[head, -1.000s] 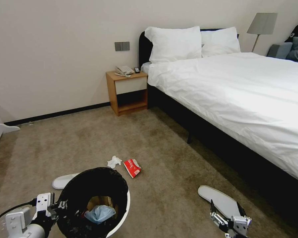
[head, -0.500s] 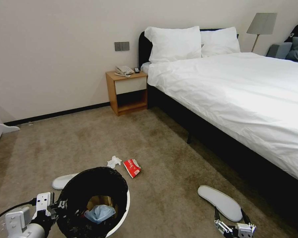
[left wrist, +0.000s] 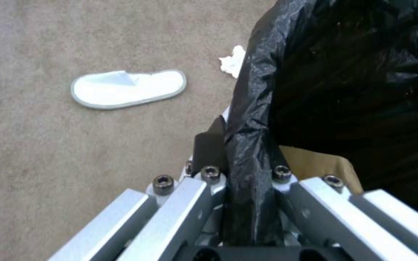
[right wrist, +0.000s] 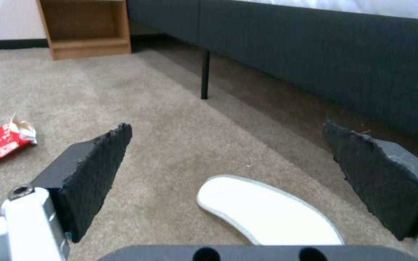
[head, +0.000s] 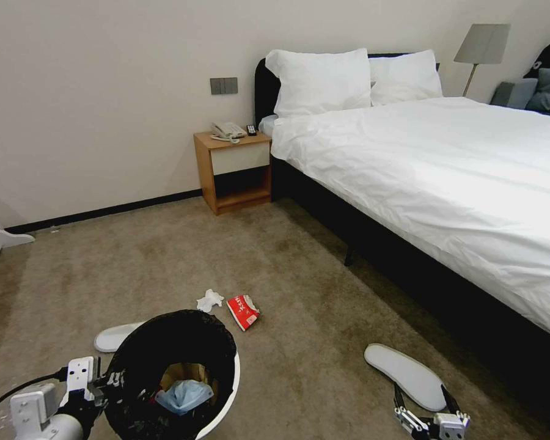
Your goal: Pick up the trash bin, then pick up the garbage from the floor and place it into the trash bin.
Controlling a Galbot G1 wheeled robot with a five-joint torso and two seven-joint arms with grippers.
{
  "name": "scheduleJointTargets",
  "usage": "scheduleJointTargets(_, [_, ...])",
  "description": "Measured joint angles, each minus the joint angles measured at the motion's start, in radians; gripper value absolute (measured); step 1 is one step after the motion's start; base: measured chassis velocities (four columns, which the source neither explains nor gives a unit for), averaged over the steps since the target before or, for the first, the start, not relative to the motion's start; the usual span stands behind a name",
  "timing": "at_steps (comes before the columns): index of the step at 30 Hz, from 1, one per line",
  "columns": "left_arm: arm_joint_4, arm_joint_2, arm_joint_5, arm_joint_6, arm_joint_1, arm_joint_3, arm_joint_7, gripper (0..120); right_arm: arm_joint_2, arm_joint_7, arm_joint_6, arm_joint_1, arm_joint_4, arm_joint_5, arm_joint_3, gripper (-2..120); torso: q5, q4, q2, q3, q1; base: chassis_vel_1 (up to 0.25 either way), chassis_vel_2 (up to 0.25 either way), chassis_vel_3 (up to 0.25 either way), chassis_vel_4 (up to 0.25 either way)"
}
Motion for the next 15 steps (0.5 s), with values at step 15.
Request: scheduleJointTargets(15, [0.000,0.000,0.002,-0.002,0.005,0.000,0.005,3,0.000,-0.006,-0.001,-0.003,0.003,0.000,-0.006,100,-0.0001,0.0000,0.000,0.000,0.000,-0.054,0.059,0.049,-0.053])
